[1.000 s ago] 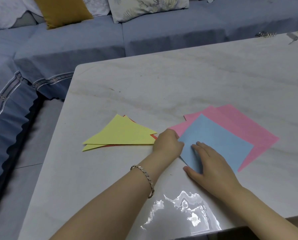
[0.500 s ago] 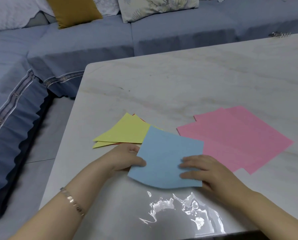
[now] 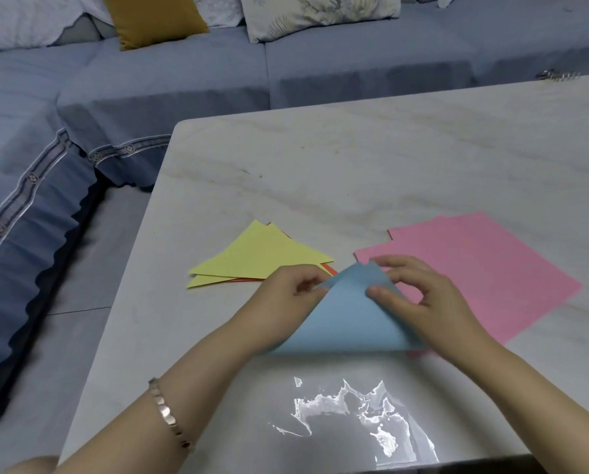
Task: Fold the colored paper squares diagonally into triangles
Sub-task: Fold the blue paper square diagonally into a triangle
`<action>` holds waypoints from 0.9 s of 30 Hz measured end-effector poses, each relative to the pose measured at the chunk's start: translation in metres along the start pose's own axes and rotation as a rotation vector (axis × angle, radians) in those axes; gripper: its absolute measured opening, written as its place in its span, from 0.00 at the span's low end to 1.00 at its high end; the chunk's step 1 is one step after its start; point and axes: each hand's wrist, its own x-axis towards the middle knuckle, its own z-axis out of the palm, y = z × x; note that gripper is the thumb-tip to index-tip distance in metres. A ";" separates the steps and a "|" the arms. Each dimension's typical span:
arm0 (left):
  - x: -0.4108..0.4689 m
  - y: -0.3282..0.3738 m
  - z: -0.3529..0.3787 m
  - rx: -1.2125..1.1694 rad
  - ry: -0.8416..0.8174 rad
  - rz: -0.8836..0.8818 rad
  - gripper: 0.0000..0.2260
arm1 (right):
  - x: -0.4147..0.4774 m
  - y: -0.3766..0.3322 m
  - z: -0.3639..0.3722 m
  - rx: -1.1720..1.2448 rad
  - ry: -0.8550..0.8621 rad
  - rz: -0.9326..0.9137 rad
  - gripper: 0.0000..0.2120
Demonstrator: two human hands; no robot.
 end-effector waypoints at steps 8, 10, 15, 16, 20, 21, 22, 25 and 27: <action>-0.012 0.012 0.000 -0.092 0.017 -0.028 0.10 | 0.001 -0.014 0.011 0.200 0.077 0.123 0.10; -0.014 0.012 0.004 -0.059 0.128 0.012 0.08 | -0.001 -0.017 0.012 0.248 0.092 0.133 0.12; -0.022 0.014 0.011 0.002 0.250 0.054 0.12 | -0.006 -0.027 0.009 0.289 0.164 0.141 0.13; -0.024 0.015 0.011 0.027 0.256 0.066 0.12 | -0.007 -0.028 0.009 0.282 0.177 0.139 0.12; -0.028 0.016 0.014 0.109 0.305 0.095 0.13 | -0.014 -0.036 0.010 0.249 0.192 0.126 0.13; -0.029 0.017 0.015 0.088 0.328 0.098 0.12 | -0.015 -0.038 0.010 0.247 0.197 0.126 0.12; -0.029 0.017 0.016 0.051 0.353 0.105 0.12 | -0.016 -0.039 0.010 0.251 0.202 0.125 0.12; -0.031 0.019 0.020 -0.066 0.407 0.108 0.13 | -0.017 -0.042 0.010 0.249 0.223 0.121 0.12; -0.032 0.021 0.023 -0.122 0.428 0.098 0.13 | -0.017 -0.042 0.010 0.239 0.233 0.124 0.12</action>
